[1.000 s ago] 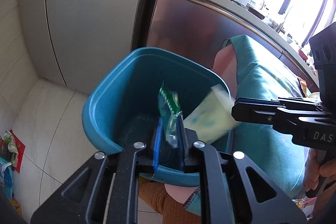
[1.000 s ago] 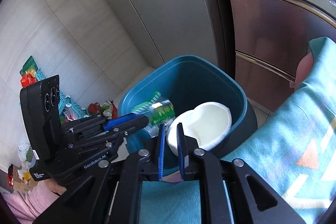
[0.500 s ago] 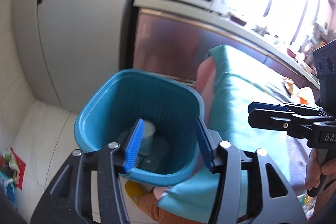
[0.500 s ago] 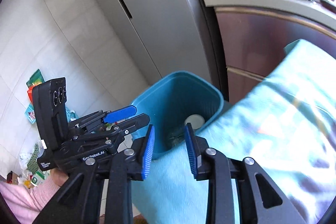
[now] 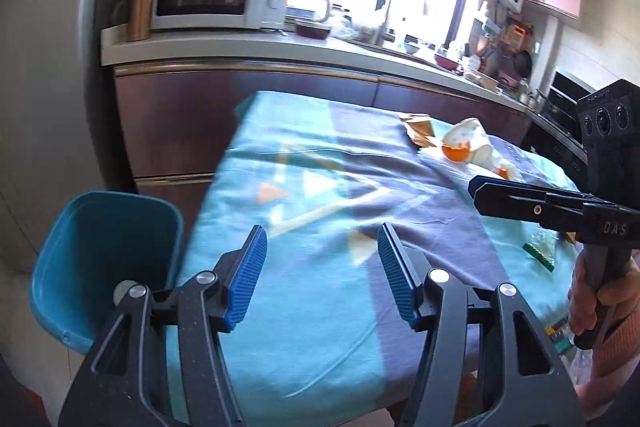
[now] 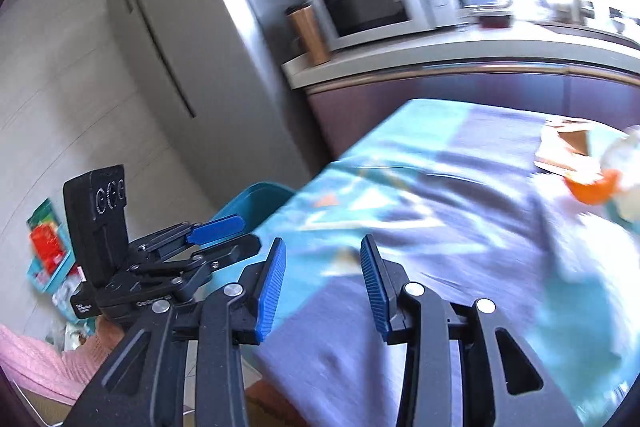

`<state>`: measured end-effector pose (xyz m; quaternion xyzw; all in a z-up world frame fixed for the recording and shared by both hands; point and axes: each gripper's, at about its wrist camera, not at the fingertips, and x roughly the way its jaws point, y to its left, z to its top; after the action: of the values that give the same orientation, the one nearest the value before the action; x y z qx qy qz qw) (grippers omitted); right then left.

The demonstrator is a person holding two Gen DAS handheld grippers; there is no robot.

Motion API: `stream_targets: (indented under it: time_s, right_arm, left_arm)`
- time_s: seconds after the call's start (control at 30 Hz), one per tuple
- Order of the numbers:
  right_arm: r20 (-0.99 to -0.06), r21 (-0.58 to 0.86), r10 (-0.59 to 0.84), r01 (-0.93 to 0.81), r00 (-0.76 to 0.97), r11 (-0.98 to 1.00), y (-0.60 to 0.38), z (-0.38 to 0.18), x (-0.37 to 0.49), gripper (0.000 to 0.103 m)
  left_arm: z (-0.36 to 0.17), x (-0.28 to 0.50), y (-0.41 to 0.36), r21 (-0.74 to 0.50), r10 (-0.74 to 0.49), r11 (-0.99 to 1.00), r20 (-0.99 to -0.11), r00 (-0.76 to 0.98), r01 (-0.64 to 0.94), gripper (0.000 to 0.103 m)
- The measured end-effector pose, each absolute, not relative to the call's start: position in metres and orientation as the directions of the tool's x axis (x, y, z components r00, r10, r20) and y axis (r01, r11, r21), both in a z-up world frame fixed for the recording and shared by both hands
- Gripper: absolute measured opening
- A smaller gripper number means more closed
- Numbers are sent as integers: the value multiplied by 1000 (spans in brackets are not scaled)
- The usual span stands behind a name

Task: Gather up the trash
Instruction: 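Move both open tools back over the table toward the remaining trash, then grasp the clear plastic bag with the left tool while the right tool grasps the gold foil bag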

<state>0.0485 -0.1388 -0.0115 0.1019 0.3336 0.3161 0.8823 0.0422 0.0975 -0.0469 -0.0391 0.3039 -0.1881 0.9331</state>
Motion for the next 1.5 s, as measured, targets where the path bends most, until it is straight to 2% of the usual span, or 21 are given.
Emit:
stream_targets:
  time_s: [0.2,0.37,0.5,0.7,1.03,1.1,1.23,1.43,1.5]
  right_arm:
    - [-527,399,472,-285,707,872,-233,-27,19,38]
    - [-526,409,337,-116,781,905,-297,-36,-2,38]
    - [-529,406,228,8,817,914,-341,-40,-22,43]
    - [-544,415,96,168,834,894,-393,-52,-40,46]
    - [-572,490,110,231,813,841,-422,-83,-54,54]
    - [-570,514,128,230,812,826,-424,-89,-53,60]
    - [-571,549,155,234,806,803,-427,-97,-48,61]
    - [-571,551,169,222,803,804,-421,-100,-38,66]
    - [-571,551,172,219,803,805,-420,-100,-35,66]
  left_arm:
    - [-52,36,11,-210,-520,841,-568,638,498,60]
    - [-62,28,-53,-201,-594,764,-592,545,613,60]
    - [-64,24,-93,-201,-631,709,-608,482,676,61]
    - [-66,29,-130,-202,-655,657,-630,418,726,64]
    - [-75,41,-173,-233,-662,606,-677,320,761,68]
    - [-79,45,-180,-239,-653,608,-693,305,757,68]
    - [-85,49,-189,-244,-638,608,-716,283,756,68]
    - [-90,50,-199,-236,-623,607,-734,270,759,66]
    - [-90,50,-200,-235,-622,606,-736,269,759,61]
